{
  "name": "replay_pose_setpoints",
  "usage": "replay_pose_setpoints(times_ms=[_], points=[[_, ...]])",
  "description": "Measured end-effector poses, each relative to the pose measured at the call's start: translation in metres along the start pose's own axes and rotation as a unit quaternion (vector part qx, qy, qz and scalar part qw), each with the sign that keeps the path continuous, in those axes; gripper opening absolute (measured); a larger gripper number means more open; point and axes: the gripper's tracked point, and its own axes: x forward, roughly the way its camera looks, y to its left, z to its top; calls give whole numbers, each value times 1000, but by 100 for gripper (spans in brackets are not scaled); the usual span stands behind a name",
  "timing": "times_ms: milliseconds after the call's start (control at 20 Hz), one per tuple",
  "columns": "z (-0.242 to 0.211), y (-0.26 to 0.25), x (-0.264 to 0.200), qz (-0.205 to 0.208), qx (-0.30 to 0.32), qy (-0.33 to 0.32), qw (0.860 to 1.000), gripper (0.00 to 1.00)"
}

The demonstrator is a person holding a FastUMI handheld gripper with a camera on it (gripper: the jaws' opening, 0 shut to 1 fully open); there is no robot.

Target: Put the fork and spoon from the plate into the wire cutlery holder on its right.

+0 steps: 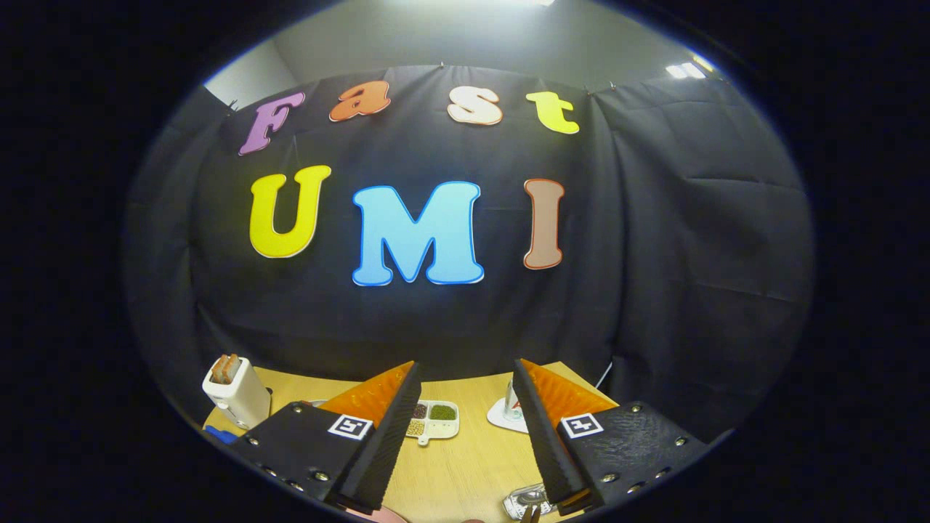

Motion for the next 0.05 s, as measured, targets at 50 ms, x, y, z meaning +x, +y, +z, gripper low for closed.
replay_pose_setpoints(times_ms=[50], points=[[2,5,-1,4,1,-4,1000,79]])
